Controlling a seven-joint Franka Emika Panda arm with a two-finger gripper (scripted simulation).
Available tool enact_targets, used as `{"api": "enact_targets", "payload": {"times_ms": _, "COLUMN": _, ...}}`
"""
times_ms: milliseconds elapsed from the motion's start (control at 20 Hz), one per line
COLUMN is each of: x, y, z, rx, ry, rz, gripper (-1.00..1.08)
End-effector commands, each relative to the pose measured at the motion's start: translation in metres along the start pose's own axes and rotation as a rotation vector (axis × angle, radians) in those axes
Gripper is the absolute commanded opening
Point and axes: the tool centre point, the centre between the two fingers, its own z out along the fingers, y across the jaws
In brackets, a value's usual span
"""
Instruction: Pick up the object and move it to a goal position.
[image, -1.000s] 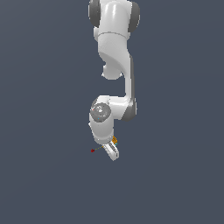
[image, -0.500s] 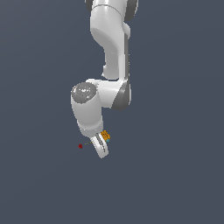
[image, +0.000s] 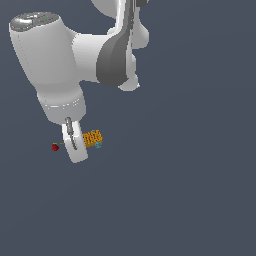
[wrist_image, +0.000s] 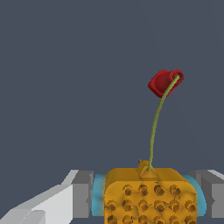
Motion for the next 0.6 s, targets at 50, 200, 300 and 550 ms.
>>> {"api": "enact_targets", "payload": {"times_ms": 50, "x": 0.026, "y": 0.005, "z": -0.054, "rx": 0.022, "ry": 0.023, "rz": 0.040, "gripper": -1.00}}
{"api": "enact_targets", "payload": {"times_ms": 200, "x": 0.046, "y": 0.010, "z": -0.096, "rx": 0.039, "ry": 0.040, "rz": 0.071, "gripper": -1.00}}
{"api": "enact_targets", "payload": {"times_ms": 300, "x": 0.057, "y": 0.013, "z": -0.121, "rx": 0.049, "ry": 0.051, "rz": 0.089, "gripper": -1.00}}
{"api": "enact_targets", "payload": {"times_ms": 550, "x": 0.077, "y": 0.019, "z": -0.166, "rx": 0.068, "ry": 0.070, "rz": 0.122, "gripper": -1.00}}
